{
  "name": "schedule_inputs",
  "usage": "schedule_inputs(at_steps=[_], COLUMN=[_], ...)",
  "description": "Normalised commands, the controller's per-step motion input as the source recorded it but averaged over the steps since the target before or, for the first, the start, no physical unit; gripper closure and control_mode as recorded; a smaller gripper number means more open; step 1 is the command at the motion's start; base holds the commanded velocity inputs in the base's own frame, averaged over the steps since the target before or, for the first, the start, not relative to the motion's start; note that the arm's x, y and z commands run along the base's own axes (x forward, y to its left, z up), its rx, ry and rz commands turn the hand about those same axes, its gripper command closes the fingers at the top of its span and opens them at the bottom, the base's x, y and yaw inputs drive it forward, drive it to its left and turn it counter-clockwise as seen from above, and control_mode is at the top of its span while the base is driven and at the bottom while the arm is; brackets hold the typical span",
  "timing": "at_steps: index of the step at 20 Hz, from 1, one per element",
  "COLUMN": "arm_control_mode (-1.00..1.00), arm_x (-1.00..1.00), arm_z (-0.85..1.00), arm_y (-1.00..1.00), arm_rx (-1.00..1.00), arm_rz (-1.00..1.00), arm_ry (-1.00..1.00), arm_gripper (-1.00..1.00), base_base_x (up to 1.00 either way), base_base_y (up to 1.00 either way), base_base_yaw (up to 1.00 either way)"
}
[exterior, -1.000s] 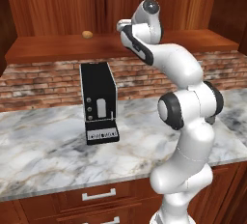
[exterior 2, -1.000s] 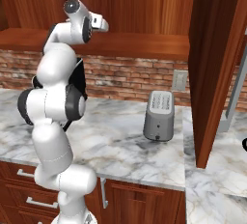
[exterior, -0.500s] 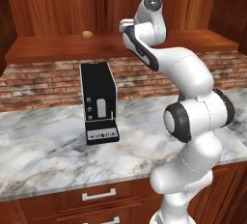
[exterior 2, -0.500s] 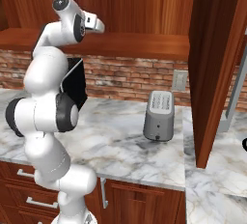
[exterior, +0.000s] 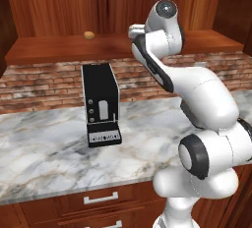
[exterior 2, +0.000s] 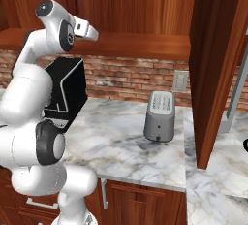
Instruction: Pick the tangerines from the cabinet and place them in one bowl. Pick the broccoli from the sink and place it in the other bowl.
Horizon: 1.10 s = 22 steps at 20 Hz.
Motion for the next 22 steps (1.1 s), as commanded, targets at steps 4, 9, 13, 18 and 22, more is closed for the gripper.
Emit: schedule_inputs(at_steps=[4,9,13,18,22], arm_control_mode=[-1.0,-1.0,-1.0,-1.0,-1.0], arm_x=[-1.0,-1.0,-1.0,-1.0,-0.91], arm_z=[0.0,0.0,0.0,0.0,0.04], arm_y=[-0.17,-0.16,-0.05,-0.14,-0.07], arm_rx=[0.04,0.05,0.01,0.02,0.01], arm_rz=[-0.02,0.0,0.01,0.1,0.17], arm_ry=[-0.04,-0.06,-0.01,0.0,0.08], arm_gripper=[1.0,1.0,1.0,1.0,1.0], base_base_x=[0.0,0.0,0.0,0.0,0.0], base_base_y=[0.0,0.0,0.0,0.0,0.0], base_base_yaw=[0.0,0.0,0.0,0.0,0.0])
